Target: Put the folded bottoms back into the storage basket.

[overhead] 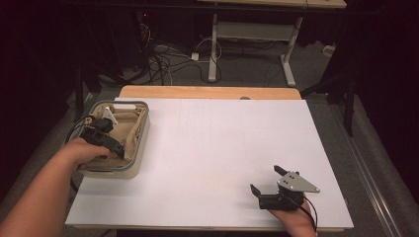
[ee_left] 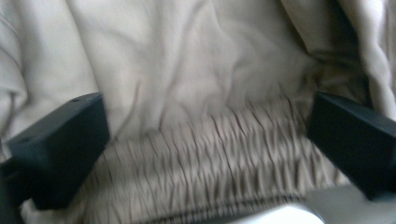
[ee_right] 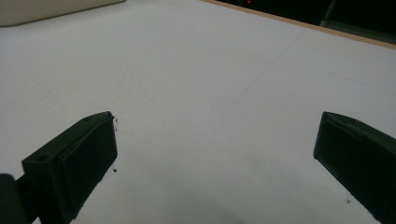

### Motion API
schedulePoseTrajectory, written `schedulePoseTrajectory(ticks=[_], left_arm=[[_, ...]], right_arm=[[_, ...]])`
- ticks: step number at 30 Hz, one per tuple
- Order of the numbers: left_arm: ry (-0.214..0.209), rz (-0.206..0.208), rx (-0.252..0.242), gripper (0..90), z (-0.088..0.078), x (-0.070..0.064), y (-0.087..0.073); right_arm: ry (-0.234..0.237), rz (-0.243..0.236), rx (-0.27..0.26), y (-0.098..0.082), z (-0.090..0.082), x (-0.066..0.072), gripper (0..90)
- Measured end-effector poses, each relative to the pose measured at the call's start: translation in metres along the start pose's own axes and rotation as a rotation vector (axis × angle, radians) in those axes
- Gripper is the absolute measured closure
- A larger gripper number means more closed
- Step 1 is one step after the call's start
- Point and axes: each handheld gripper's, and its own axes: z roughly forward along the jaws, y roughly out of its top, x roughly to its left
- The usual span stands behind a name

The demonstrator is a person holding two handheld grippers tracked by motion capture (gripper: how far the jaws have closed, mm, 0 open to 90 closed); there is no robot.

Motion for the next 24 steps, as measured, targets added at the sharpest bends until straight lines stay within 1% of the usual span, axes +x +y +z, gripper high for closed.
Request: schedulePoseTrajectory(ticks=[4, 13, 17, 24], left_arm=[[0.008, -0.005, -0.017, 0.0, -0.014, -0.009, -0.001], [0.045, 0.024, -0.031, 0.0, -0.039, -0.037, 0.004], [0.062, 0.052, -0.033, 0.0, -0.044, -0.052, 0.009], [0.068, 0.111, -0.043, 0.0, -0.051, -0.078, 0.018]], right_arm=[[-0.013, 0.007, 0.003, -0.002, 0.001, -0.004, 0.5], [-0.027, 0.007, -0.001, -0.002, 0.001, -0.005, 0.5], [-0.038, 0.011, -0.006, -0.003, -0.002, -0.007, 0.5], [-0.04, 0.009, -0.003, -0.005, -0.001, -0.006, 0.5]])
